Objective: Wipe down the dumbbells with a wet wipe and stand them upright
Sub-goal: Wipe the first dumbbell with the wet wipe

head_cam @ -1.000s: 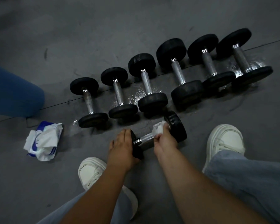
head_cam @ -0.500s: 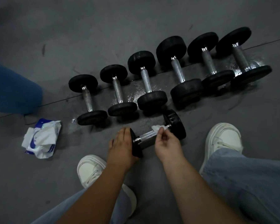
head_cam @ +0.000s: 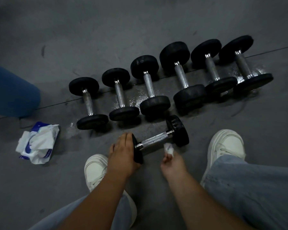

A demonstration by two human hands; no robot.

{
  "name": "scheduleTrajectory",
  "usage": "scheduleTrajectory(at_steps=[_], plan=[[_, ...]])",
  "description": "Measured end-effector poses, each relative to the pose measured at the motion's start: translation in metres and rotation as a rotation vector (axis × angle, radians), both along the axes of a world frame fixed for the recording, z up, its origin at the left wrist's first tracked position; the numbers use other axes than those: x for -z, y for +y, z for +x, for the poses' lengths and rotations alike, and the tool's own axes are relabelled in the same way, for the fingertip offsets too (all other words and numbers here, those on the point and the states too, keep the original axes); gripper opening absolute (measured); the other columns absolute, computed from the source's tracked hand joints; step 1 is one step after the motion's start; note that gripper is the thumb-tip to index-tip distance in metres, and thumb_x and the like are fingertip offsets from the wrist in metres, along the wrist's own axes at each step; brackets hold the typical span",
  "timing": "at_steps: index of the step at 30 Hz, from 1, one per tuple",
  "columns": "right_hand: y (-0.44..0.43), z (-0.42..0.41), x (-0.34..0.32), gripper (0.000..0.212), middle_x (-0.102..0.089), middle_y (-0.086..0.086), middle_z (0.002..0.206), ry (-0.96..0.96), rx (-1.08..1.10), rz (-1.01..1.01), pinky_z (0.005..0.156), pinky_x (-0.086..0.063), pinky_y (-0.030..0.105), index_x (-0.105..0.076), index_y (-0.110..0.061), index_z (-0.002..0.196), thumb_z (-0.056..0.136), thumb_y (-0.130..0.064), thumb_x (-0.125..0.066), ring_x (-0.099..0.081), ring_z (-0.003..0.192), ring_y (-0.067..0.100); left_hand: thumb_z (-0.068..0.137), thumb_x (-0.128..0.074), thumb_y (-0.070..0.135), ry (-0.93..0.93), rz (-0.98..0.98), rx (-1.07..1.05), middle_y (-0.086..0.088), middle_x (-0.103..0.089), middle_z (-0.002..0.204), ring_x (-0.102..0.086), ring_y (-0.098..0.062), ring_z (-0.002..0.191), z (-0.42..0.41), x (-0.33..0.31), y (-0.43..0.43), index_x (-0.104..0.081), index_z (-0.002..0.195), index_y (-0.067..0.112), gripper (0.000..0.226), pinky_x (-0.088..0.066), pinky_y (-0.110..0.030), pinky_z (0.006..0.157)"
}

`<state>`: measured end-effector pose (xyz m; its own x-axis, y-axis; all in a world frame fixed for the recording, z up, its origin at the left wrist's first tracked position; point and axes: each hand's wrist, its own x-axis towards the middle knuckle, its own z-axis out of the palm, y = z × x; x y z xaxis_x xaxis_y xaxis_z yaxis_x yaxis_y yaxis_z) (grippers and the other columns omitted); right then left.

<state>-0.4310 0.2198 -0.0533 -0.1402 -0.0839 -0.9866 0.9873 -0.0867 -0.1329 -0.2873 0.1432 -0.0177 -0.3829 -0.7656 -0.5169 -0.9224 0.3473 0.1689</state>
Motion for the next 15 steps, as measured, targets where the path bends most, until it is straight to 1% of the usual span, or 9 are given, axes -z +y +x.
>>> scheduleTrajectory(at_steps=[2, 4, 7, 9, 10, 11, 12, 13, 15], plan=[[-0.013, -0.011, -0.006, 0.024, -0.054, 0.003, 0.068, -0.11, 0.151, -0.137, 0.039, -0.038, 0.013, -0.051, -0.01, 0.078, 0.099, -0.006, -0.039, -0.052, 0.057, 0.008, 0.065, -0.081, 0.042, -0.009, -0.003, 0.001, -0.002, -0.01, 0.163, -0.017, -0.021, 0.149, 0.0, 0.001, -0.001, -0.005, 0.155, 0.019, 0.12, -0.019, -0.042, 0.119], [-0.024, -0.015, -0.013, 0.023, -0.054, 0.003, 0.073, -0.13, 0.237, -0.203, 0.037, -0.038, 0.013, -0.051, -0.008, 0.08, 0.099, -0.004, -0.04, -0.055, 0.056, 0.008, 0.064, -0.082, 0.043, -0.021, 0.009, 0.001, -0.003, -0.009, 0.163, -0.017, -0.021, 0.15, 0.0, 0.002, -0.001, -0.004, 0.155, 0.019, 0.123, -0.019, -0.042, 0.119], [-0.026, -0.006, -0.008, 0.016, -0.055, -0.003, 0.073, -0.068, 0.159, -0.178, 0.033, -0.031, 0.011, -0.055, -0.013, 0.084, 0.099, -0.013, -0.049, -0.052, 0.04, 0.001, 0.063, -0.082, 0.044, -0.03, 0.004, -0.007, -0.003, -0.01, 0.163, -0.018, -0.021, 0.149, -0.001, 0.001, -0.002, -0.003, 0.155, 0.019, 0.123, -0.019, -0.042, 0.12], [-0.027, -0.003, -0.004, 0.012, -0.05, -0.004, 0.071, 0.001, 0.051, -0.106, 0.035, -0.032, 0.011, -0.056, -0.015, 0.084, 0.095, -0.019, -0.058, -0.048, 0.042, 0.0, 0.064, -0.081, 0.044, -0.032, -0.004, -0.001, -0.002, -0.011, 0.162, -0.019, -0.021, 0.149, -0.001, 0.001, -0.002, -0.004, 0.155, 0.019, 0.122, -0.02, -0.041, 0.119], [-0.031, -0.002, -0.004, 0.009, -0.051, -0.003, 0.075, 0.044, 0.012, -0.07, 0.04, -0.037, 0.012, -0.058, -0.016, 0.088, 0.093, -0.021, -0.062, -0.051, 0.052, 0.002, 0.064, -0.081, 0.044, -0.03, -0.01, 0.001, -0.002, -0.011, 0.162, -0.019, -0.021, 0.149, -0.001, 0.002, -0.002, -0.004, 0.155, 0.019, 0.122, -0.02, -0.041, 0.119], [-0.036, -0.001, -0.009, 0.009, -0.055, -0.001, 0.083, 0.082, -0.033, -0.057, 0.05, -0.043, 0.015, -0.06, -0.015, 0.096, 0.092, -0.022, -0.063, -0.054, 0.067, 0.005, 0.064, -0.081, 0.044, -0.028, -0.015, 0.001, -0.002, -0.012, 0.162, -0.02, -0.021, 0.148, -0.001, 0.002, -0.001, -0.005, 0.155, 0.019, 0.121, -0.02, -0.041, 0.119], [-0.041, -0.001, -0.014, 0.016, -0.058, 0.001, 0.093, 0.115, -0.06, -0.054, 0.062, -0.046, 0.018, -0.061, -0.014, 0.107, 0.093, -0.022, -0.061, -0.055, 0.081, 0.009, 0.064, -0.081, 0.043, -0.029, -0.017, 0.0, -0.002, -0.012, 0.162, -0.02, -0.021, 0.148, -0.001, 0.002, -0.001, -0.005, 0.155, 0.019, 0.121, -0.021, -0.041, 0.119], [-0.047, -0.001, -0.021, 0.021, -0.06, 0.005, 0.101, 0.149, -0.065, -0.047, 0.071, -0.046, 0.021, -0.059, -0.012, 0.114, 0.095, -0.019, -0.057, -0.056, 0.086, 0.011, 0.064, -0.081, 0.044, -0.031, -0.016, -0.001, -0.002, -0.012, 0.162, -0.02, -0.021, 0.148, -0.001, 0.003, -0.001, -0.005, 0.155, 0.019, 0.121, -0.02, -0.041, 0.119], [-0.054, 0.001, -0.03, 0.018, -0.06, 0.005, 0.093, 0.22, -0.058, -0.032, 0.067, -0.045, 0.023, -0.057, -0.011, 0.112, 0.097, -0.011, -0.047, -0.055, 0.076, 0.011, 0.063, -0.081, 0.044, -0.031, -0.01, -0.004, -0.002, -0.013, 0.162, -0.02, -0.021, 0.148, -0.001, 0.004, -0.003, -0.005, 0.155, 0.019, 0.122, -0.021, -0.041, 0.119]])
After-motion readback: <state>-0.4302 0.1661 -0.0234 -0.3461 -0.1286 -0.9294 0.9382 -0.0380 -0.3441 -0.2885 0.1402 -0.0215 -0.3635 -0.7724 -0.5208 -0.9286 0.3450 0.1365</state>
